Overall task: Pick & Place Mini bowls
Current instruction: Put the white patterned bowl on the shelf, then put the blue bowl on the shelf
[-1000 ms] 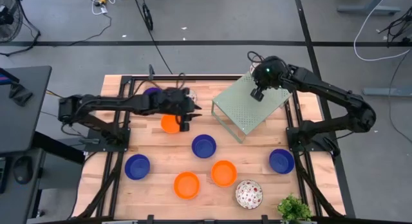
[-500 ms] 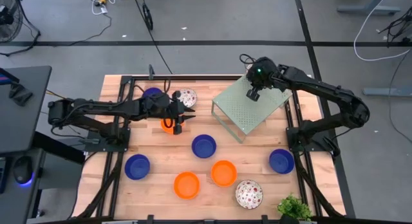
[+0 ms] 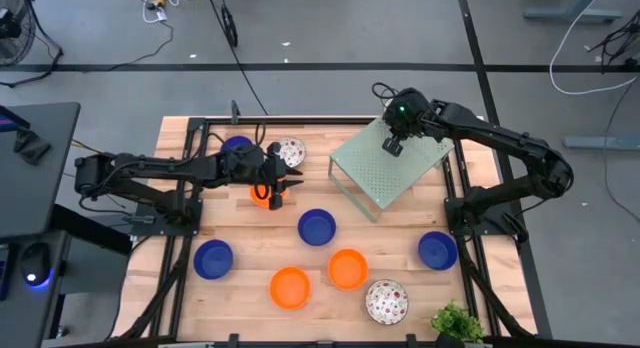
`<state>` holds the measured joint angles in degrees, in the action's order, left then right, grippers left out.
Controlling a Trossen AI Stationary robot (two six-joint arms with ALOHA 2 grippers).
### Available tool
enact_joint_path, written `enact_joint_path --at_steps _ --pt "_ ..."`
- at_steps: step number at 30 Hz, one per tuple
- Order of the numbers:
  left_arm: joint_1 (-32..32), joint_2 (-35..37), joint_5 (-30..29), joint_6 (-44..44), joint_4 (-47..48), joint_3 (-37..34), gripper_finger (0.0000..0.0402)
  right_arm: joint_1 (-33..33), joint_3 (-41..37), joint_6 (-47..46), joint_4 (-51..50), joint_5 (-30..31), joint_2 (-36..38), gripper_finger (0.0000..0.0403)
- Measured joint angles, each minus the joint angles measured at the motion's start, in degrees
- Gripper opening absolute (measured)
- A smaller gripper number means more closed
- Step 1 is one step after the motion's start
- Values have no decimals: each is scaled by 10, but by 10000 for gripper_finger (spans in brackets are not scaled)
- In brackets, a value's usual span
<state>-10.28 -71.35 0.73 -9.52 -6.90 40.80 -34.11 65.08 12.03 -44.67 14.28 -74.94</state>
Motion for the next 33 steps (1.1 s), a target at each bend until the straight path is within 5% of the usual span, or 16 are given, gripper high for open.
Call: enact_joint_path --at_steps 12,20,26,33 --pt "2 0 0 14 0 0 106 2 1 -26 -18 -28 7 120" --pt "26 2 0 15 -1 0 106 49 72 -95 -65 -27 43 165" --pt "60 7 0 42 -2 1 105 190 97 -161 -72 -46 62 159" --pt "144 14 -1 94 4 1 105 437 56 -324 -57 -16 48 129"
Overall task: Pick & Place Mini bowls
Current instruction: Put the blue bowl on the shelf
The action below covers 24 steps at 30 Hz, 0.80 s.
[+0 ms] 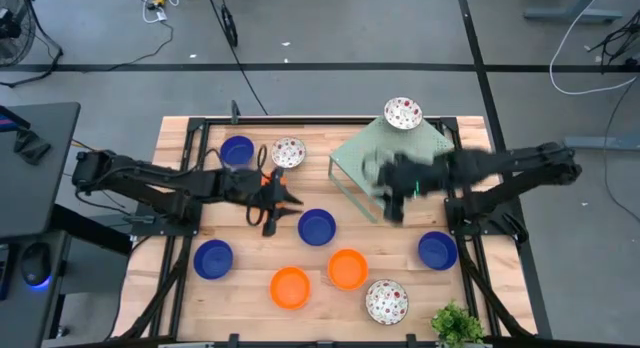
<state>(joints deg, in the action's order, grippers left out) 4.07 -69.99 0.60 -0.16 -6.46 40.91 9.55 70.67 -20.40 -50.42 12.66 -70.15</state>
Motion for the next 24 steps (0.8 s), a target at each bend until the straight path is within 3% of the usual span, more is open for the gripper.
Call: enact_joint_path --at_steps 5,10,18,24 --pt "83 -1 -54 34 0 0 105 146 -51 -162 7 16 -18 98" --pt "171 -1 -120 70 -1 0 105 226 -99 -366 -15 -10 -24 62" --pt "251 -1 -223 71 -4 0 105 271 -211 -583 -23 -79 -24 21" --pt "254 -1 -229 66 -4 0 105 271 -282 -620 10 -145 -25 64"
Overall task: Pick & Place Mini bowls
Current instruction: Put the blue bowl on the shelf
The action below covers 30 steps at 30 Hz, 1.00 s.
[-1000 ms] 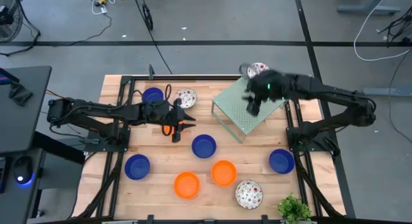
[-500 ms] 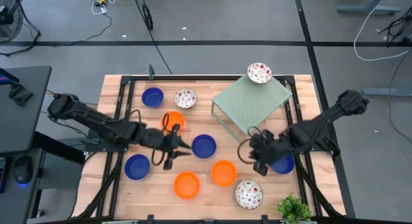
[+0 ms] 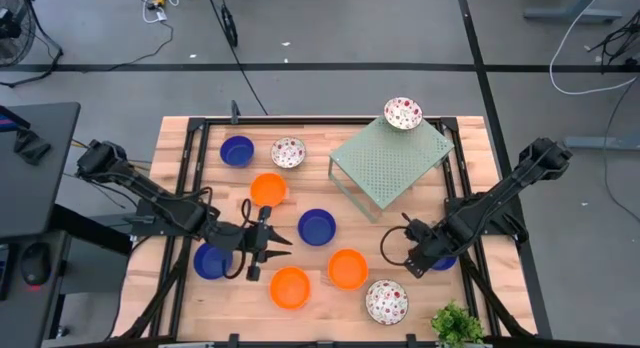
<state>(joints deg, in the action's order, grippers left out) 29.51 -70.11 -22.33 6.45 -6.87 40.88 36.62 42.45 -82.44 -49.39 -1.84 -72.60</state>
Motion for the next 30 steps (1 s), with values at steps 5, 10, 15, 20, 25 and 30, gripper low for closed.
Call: enact_joint_path --at_steps 5,10,15,20,25,30 --pt "-1 0 -1 -2 1 0 105 0 -10 -1 8 -2 0 131" --pt "-1 0 0 4 1 0 105 0 -30 -26 25 -2 0 175" --pt "0 0 0 4 1 0 105 0 -48 -27 24 -1 0 167" --pt "0 0 0 4 1 0 105 0 -48 -20 29 9 0 112" --pt "0 0 0 7 1 0 105 0 -48 13 32 7 0 35" --pt "0 0 0 15 3 0 105 5 -37 39 71 -9 0 13"
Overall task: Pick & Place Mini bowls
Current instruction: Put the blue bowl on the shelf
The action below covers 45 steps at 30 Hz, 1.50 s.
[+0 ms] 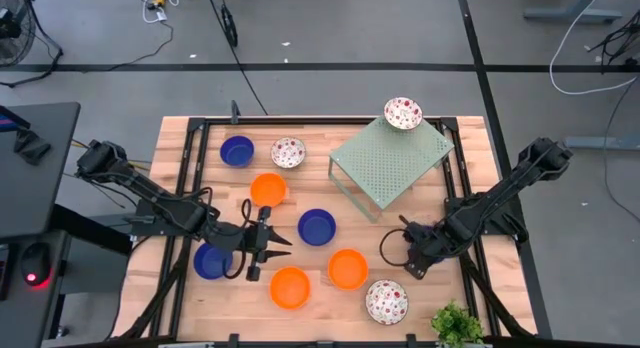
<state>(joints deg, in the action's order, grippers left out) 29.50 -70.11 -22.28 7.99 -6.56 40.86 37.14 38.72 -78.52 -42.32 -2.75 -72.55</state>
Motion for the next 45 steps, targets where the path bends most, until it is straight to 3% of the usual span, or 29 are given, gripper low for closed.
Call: enact_joint_path --at_steps 8,16,20,24,31,35,39,45 --pt "0 0 0 0 0 0 105 50 132 91 12 18 0 4" --pt "0 0 0 3 0 0 105 64 294 283 -27 196 0 2" --pt "0 0 0 3 0 0 105 35 346 415 -26 290 0 1" --pt "0 0 0 3 0 0 105 -25 374 535 -27 338 0 1" --pt "0 0 0 3 0 0 105 -192 376 662 -80 335 -2 0" --pt "0 0 -1 2 0 0 105 -275 376 718 -106 294 -20 0" --pt "-1 0 -6 -3 0 0 105 -324 376 794 -112 249 -57 0" --pt "-1 0 -6 -3 0 0 105 -361 376 823 -173 246 -109 0"
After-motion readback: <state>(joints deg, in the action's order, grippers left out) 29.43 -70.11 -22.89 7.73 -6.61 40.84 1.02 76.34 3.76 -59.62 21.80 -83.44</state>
